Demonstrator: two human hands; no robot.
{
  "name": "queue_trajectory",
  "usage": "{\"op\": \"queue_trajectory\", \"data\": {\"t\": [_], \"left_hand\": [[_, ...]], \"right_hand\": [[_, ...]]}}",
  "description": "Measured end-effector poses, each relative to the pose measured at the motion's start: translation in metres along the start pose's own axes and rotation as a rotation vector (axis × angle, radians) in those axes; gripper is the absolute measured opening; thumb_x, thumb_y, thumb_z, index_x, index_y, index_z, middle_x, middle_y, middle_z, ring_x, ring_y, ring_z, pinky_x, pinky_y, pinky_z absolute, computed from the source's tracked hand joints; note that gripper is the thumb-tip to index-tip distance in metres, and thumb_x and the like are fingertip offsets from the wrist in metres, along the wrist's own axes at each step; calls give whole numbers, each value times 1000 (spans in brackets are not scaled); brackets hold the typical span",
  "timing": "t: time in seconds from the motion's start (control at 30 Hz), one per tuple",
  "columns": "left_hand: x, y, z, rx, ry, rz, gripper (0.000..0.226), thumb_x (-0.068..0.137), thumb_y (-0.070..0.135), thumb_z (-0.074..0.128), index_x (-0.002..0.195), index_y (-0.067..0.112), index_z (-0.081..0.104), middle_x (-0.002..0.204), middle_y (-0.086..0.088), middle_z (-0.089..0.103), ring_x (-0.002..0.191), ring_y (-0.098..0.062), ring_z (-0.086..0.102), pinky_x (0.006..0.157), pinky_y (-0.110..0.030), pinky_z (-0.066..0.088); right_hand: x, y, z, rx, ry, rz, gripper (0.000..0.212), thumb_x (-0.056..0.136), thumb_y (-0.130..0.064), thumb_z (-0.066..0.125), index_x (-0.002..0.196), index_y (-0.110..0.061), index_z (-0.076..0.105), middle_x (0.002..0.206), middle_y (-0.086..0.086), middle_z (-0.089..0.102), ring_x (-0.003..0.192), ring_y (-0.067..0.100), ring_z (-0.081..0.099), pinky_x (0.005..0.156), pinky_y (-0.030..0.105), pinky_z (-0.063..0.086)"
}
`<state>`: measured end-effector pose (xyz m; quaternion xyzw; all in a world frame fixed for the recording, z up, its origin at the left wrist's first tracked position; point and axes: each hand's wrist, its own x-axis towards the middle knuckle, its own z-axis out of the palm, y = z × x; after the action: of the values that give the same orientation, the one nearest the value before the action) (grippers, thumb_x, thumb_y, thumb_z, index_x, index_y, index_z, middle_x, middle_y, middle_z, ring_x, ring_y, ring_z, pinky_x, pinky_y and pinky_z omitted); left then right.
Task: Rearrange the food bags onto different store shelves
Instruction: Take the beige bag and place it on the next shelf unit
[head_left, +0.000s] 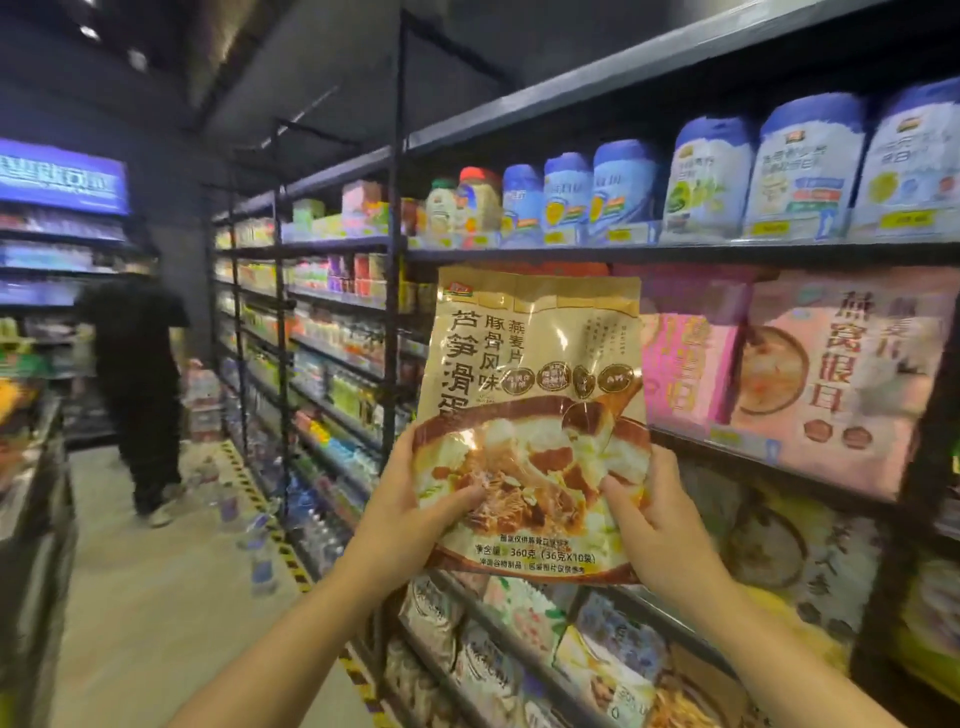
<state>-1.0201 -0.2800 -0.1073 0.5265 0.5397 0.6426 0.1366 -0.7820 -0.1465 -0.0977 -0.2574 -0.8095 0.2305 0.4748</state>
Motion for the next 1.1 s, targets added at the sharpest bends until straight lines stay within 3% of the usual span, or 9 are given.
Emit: {"op": "queue_trajectory", "data": {"t": [0.1, 0.23, 0.47, 0.53, 0.67, 0.83, 0.93, 1.0, 1.1], "left_hand": [[9, -19, -51, 53, 51, 17, 80, 68, 64, 84, 133, 65, 37, 128, 29, 63, 117, 0, 63, 102, -46, 52], [30, -47, -125, 65, 71, 32, 79, 66, 66, 85, 130, 66, 39, 128, 28, 63, 117, 1, 63, 103, -45, 52], [78, -94, -248, 90, 62, 30, 79, 68, 64, 84, 134, 60, 40, 128, 28, 62, 119, 0, 63, 103, -46, 52], [90, -111, -278, 88, 68, 6, 87, 66, 65, 84, 139, 51, 39, 126, 28, 63, 117, -1, 64, 101, -46, 53], [117, -146, -332, 92, 97, -31, 89, 64, 68, 84, 139, 52, 39, 121, 28, 65, 111, -2, 68, 91, -40, 59], [169, -192, -374, 60, 113, -15, 78, 69, 60, 85, 134, 57, 41, 123, 27, 65, 109, -2, 69, 88, -38, 59], [214, -217, -388, 56, 105, -2, 75, 65, 64, 85, 124, 68, 40, 121, 31, 64, 107, 2, 68, 87, -37, 60], [251, -236, -392, 52, 92, 9, 82, 64, 63, 86, 131, 65, 39, 123, 30, 63, 111, 1, 66, 94, -42, 58], [307, -260, -388, 56, 82, 48, 80, 71, 57, 85, 135, 63, 37, 126, 29, 62, 116, 0, 64, 98, -40, 53]], "right_hand": [[19, -15, 52, -3, -30, -1, 44, 96, -56, 47, 133, -34, 37, 82, 19, 64, 64, 24, 61, 57, 39, 48], [49, -30, 129, -3, -53, 8, 47, 100, -49, 48, 139, -27, 33, 58, 5, 46, 45, 9, 45, 47, 20, 36], [98, -70, 253, -8, -85, 34, 52, 100, -49, 48, 143, -25, 31, 84, 19, 64, 59, 16, 57, 60, 39, 49], [110, -76, 286, 7, -90, 26, 50, 101, -48, 48, 143, -27, 31, 85, 13, 66, 61, 12, 60, 59, 37, 48], [143, -83, 348, 65, -125, -14, 33, 101, -46, 48, 131, -40, 34, 100, -26, 63, 82, -4, 63, 65, 24, 45], [198, -77, 411, 117, -166, -3, 34, 101, -49, 47, 131, -45, 33, 112, -14, 66, 89, 7, 67, 79, 41, 56], [231, -59, 437, 108, -148, 4, 40, 99, -53, 47, 134, -45, 30, 116, -15, 64, 91, 3, 67, 83, 40, 56], [258, -43, 451, 75, -122, -10, 50, 98, -58, 45, 141, -41, 27, 112, -15, 65, 84, 6, 67, 81, 32, 56], [308, -18, 464, 55, -82, -46, 38, 101, -48, 48, 133, -41, 29, 102, -32, 58, 82, -8, 62, 69, 10, 44]]}}
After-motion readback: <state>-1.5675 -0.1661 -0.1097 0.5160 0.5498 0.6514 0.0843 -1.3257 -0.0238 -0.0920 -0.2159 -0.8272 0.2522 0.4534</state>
